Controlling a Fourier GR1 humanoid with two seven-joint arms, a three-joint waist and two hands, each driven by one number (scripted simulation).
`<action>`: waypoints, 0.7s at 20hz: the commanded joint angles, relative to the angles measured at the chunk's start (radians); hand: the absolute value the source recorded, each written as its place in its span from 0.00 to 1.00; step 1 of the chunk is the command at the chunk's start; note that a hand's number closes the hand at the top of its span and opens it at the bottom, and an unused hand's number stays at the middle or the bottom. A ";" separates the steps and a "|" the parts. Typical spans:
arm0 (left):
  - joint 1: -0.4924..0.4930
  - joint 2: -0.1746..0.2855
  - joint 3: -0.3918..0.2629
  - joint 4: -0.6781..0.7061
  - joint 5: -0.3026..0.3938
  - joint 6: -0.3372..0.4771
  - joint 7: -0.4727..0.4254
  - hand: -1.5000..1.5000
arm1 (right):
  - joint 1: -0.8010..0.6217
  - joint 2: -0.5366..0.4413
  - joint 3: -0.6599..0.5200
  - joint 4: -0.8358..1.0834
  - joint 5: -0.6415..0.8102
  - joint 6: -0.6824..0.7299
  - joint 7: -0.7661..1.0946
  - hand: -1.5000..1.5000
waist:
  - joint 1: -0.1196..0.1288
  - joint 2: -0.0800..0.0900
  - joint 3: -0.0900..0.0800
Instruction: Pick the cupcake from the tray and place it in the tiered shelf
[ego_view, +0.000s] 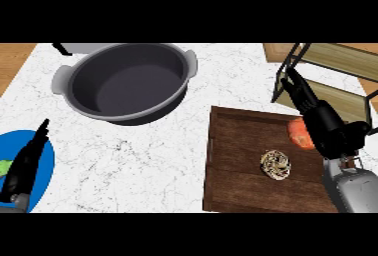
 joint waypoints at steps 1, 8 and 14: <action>0.027 -0.034 0.044 0.010 0.029 -0.027 -0.077 0.50 | 0.005 0.059 0.040 -0.053 0.115 -0.114 0.062 1.00 | -0.018 0.006 0.010; 0.012 -0.082 0.075 -0.058 0.167 -0.086 -0.067 0.50 | 0.061 -0.017 -0.160 0.154 0.460 -0.566 0.167 1.00 | -0.088 0.005 -0.010; 0.022 -0.070 0.087 -0.080 0.240 -0.193 -0.076 0.50 | 0.108 0.307 0.047 0.162 0.834 -0.926 0.286 0.00 | -0.012 0.005 0.005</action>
